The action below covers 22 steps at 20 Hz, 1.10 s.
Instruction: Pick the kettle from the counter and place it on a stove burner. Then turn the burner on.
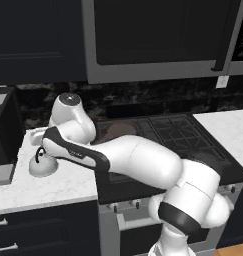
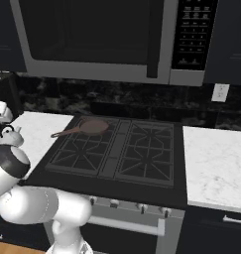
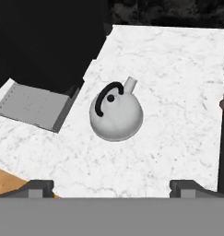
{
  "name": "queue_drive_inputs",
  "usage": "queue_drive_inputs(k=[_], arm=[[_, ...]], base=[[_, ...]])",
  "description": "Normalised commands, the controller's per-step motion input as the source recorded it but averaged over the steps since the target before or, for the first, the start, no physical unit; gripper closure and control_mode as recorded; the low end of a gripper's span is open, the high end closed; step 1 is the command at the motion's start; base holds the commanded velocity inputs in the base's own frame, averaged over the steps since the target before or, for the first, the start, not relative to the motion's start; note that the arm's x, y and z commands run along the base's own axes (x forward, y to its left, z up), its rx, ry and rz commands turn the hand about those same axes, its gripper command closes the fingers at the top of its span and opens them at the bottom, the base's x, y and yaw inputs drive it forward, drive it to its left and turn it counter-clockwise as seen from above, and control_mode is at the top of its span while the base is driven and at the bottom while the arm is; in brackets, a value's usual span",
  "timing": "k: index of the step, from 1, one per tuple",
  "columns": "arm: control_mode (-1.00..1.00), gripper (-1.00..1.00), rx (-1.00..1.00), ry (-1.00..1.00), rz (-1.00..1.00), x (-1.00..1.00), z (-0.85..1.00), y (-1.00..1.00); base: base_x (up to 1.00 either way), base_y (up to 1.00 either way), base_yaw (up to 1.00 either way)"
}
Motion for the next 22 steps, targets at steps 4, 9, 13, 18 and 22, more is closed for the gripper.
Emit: queue_drive_inputs(k=[4,9,13,18,22], arm=[[-1.0,-1.0,0.0,0.07,0.0,0.02,-0.09,0.23],[-1.0,-1.0,0.0,0.09,0.0,0.1,-0.3,0.0],[-1.0,-1.0,0.0,0.09,0.0,0.14,-0.44,0.0],[-1.0,-1.0,-0.01,0.03,-0.01,0.24,-0.13,0.1],[-1.0,-1.0,-0.02,0.0,-0.02,0.28,-0.15,0.23]], base=[[0.0,0.0,0.0],[0.0,0.0,0.0],[0.0,0.0,0.0],[0.0,0.0,0.0],[0.0,0.0,0.0]])
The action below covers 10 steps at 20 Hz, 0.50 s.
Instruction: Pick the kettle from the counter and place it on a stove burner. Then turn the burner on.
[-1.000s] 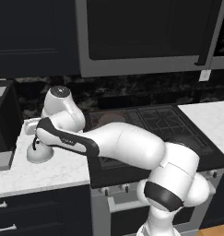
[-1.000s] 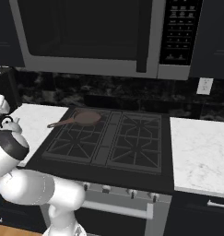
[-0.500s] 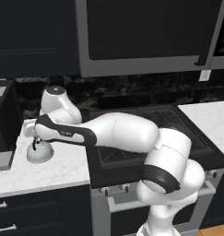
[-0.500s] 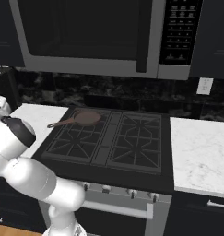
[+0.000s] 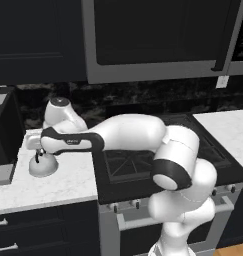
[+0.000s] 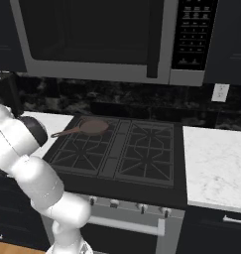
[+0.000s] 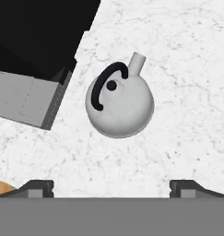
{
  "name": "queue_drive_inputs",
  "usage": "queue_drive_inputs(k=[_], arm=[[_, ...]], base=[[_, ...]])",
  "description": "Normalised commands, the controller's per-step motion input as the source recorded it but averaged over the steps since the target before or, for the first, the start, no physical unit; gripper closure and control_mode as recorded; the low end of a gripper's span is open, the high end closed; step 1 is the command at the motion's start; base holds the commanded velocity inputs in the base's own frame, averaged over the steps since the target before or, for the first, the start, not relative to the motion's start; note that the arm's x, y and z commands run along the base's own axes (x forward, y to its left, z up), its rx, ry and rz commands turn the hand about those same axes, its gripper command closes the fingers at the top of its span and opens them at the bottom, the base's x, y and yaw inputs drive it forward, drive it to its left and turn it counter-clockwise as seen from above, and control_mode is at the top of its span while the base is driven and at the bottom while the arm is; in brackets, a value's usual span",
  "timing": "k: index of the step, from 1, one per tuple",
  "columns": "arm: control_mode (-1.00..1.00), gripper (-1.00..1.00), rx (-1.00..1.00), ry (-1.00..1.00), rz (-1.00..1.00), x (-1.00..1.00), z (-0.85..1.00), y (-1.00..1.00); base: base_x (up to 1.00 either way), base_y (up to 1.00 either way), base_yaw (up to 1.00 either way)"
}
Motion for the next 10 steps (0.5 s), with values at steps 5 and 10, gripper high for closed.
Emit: queue_drive_inputs(k=[5,10], arm=[[-1.0,-1.0,-0.03,0.0,-0.06,0.39,-0.11,0.52],[-1.0,-1.0,0.0,0.0,-0.1,0.25,0.0,0.34]], base=[[0.0,0.0,0.0],[0.0,0.0,0.0]])
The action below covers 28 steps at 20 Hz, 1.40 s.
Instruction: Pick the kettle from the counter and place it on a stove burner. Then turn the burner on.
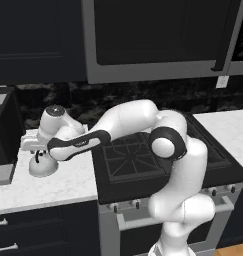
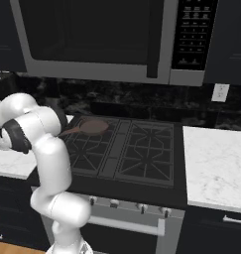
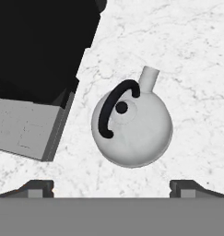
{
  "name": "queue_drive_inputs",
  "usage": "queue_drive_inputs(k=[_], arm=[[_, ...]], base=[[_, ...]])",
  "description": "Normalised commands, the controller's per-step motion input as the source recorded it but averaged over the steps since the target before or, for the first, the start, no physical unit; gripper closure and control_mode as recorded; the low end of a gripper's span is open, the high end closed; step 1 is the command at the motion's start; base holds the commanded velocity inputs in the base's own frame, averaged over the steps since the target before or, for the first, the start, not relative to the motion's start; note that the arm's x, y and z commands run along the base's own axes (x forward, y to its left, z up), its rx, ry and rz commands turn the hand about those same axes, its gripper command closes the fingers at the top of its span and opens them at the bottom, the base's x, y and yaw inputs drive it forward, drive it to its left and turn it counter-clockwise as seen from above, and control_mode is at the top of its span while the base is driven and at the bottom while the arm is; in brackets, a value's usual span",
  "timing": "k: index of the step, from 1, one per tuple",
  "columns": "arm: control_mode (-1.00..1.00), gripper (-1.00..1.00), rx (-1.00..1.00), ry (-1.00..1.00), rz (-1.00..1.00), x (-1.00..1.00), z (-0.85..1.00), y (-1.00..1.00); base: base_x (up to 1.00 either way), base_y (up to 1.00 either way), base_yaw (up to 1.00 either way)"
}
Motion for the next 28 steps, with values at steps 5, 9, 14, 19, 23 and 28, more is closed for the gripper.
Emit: queue_drive_inputs(k=[5,9,14,19,23,28], arm=[[-1.0,-1.0,0.0,0.0,-0.07,0.21,0.0,0.18],[-1.0,-1.0,-0.03,0.0,-0.01,0.22,-0.04,0.05],[-1.0,-1.0,-0.05,0.0,0.0,0.2,-0.25,0.0],[-1.0,-1.0,-0.02,0.0,0.0,0.33,-0.26,0.0],[-1.0,-1.0,0.0,0.0,0.0,0.47,-0.19,0.0],[-1.0,-1.0,-0.03,0.01,0.0,0.39,-0.24,0.0]], base=[[0.0,0.0,0.0],[0.0,0.0,0.0],[0.0,0.0,0.0],[0.0,0.0,0.0],[0.0,0.0,0.0],[0.0,0.0,0.0]])
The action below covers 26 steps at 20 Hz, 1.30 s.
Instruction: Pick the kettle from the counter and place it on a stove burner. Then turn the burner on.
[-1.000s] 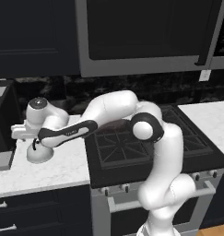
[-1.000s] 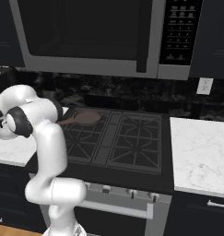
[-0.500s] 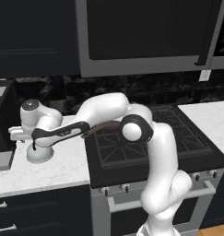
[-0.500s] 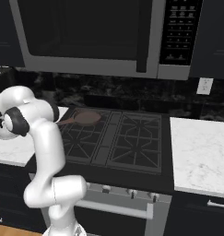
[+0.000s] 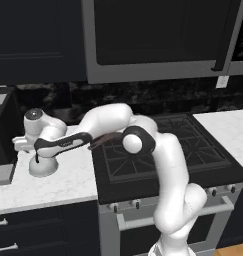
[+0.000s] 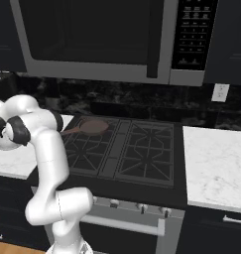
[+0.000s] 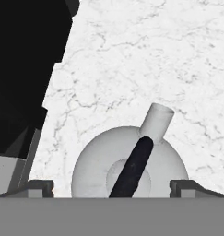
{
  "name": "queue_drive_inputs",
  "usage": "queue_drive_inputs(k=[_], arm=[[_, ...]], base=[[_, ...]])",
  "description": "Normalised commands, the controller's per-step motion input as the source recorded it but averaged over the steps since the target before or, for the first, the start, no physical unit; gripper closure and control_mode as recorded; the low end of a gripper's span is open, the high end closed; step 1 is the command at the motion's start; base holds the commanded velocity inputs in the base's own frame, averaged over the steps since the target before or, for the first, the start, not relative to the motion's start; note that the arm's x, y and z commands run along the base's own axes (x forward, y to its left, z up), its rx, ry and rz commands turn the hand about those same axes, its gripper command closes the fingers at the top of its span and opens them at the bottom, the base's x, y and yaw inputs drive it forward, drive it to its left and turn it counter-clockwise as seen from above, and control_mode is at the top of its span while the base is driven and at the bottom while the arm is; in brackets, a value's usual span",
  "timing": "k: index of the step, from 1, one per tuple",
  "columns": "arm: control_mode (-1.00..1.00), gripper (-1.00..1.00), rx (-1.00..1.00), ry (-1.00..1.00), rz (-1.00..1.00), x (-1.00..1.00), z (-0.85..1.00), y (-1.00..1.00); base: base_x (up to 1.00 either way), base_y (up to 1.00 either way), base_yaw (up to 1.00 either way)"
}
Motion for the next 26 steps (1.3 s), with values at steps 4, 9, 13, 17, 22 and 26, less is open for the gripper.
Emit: queue_drive_inputs(k=[4,9,13,17,22,26], arm=[[-1.0,1.0,-0.07,0.04,0.0,0.07,-0.37,0.0],[-1.0,1.0,-0.02,0.02,0.0,0.01,-0.21,0.0],[-1.0,1.0,0.0,0.0,0.0,0.0,0.0,-0.02],[-1.0,1.0,0.0,-0.07,0.0,-0.01,0.0,-0.25],[-1.0,1.0,0.01,-0.25,0.0,-0.23,0.03,-0.71],[-1.0,1.0,0.01,-0.34,0.0,-0.38,0.22,-0.9]], base=[[0.0,0.0,0.0],[0.0,0.0,0.0],[0.0,0.0,0.0],[0.0,0.0,0.0],[0.0,0.0,0.0],[0.0,0.0,0.0]])
